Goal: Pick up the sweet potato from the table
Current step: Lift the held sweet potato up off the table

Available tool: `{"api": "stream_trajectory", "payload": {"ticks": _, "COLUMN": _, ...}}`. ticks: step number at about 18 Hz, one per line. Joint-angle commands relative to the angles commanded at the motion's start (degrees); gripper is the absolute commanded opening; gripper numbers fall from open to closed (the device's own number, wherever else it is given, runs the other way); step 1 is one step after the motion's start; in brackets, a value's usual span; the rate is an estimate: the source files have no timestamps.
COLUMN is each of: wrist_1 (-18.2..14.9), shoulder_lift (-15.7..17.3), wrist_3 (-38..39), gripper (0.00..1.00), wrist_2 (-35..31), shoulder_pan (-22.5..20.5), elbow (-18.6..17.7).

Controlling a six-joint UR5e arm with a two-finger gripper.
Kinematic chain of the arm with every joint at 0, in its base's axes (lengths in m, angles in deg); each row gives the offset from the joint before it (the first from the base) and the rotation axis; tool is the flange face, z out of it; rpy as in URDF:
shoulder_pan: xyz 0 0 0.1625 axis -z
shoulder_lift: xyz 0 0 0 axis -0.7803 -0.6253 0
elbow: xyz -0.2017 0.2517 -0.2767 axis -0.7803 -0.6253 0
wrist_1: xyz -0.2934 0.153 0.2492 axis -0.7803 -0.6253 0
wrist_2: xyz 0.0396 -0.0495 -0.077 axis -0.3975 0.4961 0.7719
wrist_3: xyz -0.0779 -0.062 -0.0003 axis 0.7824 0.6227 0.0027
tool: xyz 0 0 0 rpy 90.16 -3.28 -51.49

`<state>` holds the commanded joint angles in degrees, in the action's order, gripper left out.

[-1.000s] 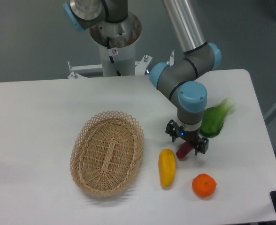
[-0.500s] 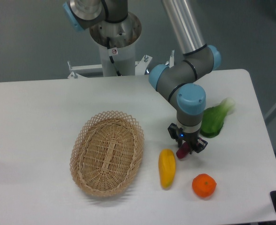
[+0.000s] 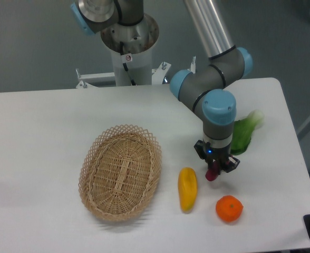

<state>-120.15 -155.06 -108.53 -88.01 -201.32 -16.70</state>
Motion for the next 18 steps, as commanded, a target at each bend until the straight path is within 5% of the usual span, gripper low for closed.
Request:
{"api": "stream_trajectory", "payload": {"ticks": 4, "wrist_1": -0.4, "shoulder_lift": 2.9, "wrist_3": 1.0, "gripper": 0.3, "wrist_2": 7.6, "shoulder_pan": -2.1, "elbow": 4.1}}
{"api": "stream_trajectory", "payload": {"ticks": 11, "wrist_1": -4.4, "shoulder_lift": 3.4, "wrist_3": 7.5, "gripper": 0.3, "wrist_2": 13.7, "shoulder_pan": -4.3, "elbow": 11.9}}
{"api": "stream_trajectory", "payload": {"ticks": 18, "wrist_1": -4.4, "shoulder_lift": 4.5, "wrist_3": 8.6, "gripper": 0.3, "wrist_2": 17.4, "shoulder_pan": -6.4, "elbow": 12.0}}
